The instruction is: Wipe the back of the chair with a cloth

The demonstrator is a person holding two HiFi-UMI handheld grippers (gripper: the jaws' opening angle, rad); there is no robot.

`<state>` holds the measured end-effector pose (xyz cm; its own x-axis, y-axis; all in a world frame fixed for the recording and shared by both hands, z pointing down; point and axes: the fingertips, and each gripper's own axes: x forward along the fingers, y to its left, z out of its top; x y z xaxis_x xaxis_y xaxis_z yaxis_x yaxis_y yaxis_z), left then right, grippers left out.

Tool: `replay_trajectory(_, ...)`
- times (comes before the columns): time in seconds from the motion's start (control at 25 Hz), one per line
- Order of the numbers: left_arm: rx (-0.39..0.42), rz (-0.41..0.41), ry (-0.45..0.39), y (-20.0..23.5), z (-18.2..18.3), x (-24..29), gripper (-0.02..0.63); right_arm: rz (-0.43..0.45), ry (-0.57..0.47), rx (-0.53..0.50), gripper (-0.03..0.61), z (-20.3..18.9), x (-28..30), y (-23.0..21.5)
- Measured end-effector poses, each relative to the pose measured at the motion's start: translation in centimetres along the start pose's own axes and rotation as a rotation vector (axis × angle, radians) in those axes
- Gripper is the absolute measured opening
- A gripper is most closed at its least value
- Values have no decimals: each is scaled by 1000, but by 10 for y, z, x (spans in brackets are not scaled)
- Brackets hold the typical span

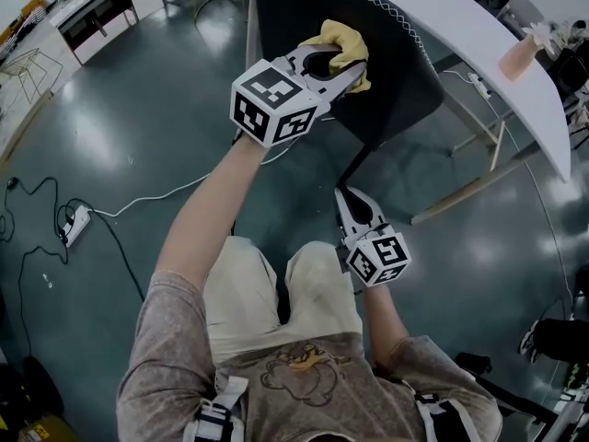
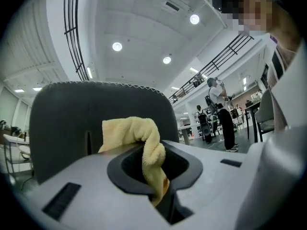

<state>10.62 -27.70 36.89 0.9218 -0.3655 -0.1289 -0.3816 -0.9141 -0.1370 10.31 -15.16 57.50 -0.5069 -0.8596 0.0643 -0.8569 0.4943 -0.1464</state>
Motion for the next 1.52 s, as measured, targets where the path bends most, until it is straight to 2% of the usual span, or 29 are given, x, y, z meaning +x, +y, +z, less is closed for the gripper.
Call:
replay_trajectory(0.4, -21, -138, -23, -46, -3, 19, 61, -14, -2, 5, 25, -3, -1, -3)
replay_trajectory(0.8, -48, -217, -68, -51, -7, 8, 61, -31, -15, 4, 25, -1, -8, -8)
replay_trajectory(1.04, -9, -121, -28, -18, -19, -27, 62, -32, -13, 7, 25, -3, -11, -9)
replay_trajectory(1.28, -37, 53, 13, 47, -40, -74, 63, -14, -10, 10, 25, -6, -5, -3)
replay_trajectory(1.52, -31, 250, 93, 132, -67, -102, 63, -7, -3, 12, 25, -9, 0, -1)
